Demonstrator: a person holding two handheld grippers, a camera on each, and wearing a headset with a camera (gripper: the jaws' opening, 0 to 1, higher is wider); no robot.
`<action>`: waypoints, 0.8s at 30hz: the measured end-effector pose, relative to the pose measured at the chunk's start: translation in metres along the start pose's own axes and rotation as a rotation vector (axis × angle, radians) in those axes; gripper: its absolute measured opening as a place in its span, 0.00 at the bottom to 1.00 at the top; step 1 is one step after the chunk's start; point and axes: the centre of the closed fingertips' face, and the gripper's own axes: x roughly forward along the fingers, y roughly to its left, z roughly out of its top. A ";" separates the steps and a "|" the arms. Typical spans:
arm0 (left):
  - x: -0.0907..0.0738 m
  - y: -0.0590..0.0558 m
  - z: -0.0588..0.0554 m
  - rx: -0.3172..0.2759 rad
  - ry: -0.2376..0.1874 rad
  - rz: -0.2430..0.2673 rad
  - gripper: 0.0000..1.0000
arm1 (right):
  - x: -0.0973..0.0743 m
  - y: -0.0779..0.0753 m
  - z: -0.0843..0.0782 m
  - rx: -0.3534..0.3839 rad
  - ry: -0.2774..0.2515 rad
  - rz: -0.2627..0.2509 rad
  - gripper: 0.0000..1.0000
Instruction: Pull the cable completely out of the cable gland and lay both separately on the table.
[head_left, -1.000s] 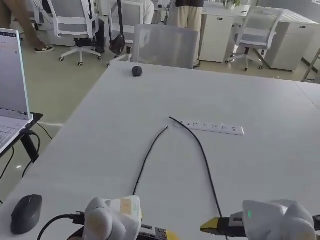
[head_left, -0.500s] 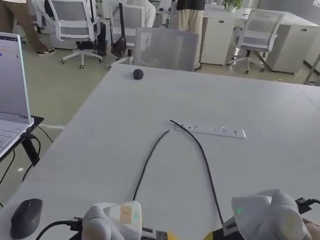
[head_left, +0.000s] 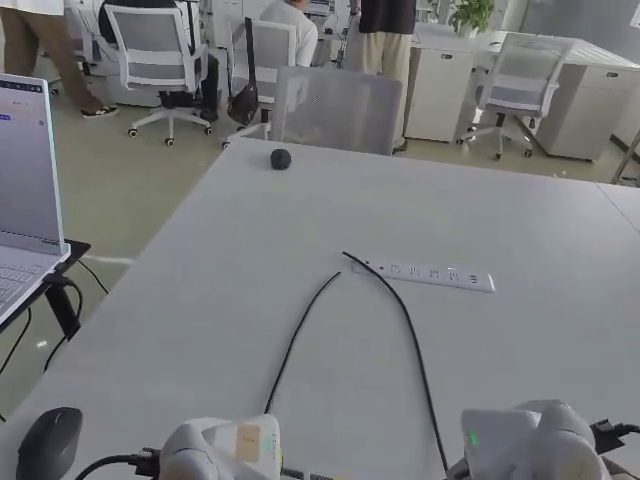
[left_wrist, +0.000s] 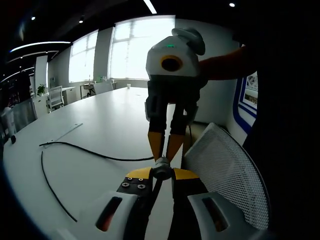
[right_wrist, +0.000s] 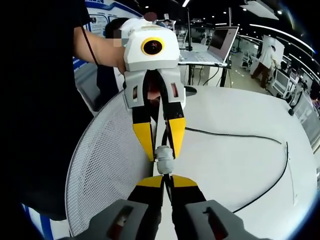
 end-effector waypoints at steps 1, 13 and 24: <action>-0.001 0.001 0.001 -0.006 -0.001 -0.001 0.15 | 0.000 0.000 0.000 0.001 -0.002 -0.001 0.00; -0.001 0.009 0.012 -0.028 -0.009 0.009 0.14 | -0.009 -0.012 0.005 0.091 -0.038 -0.094 0.00; -0.001 0.018 0.024 -0.097 -0.062 0.036 0.14 | -0.023 -0.023 0.003 0.218 -0.105 -0.161 0.00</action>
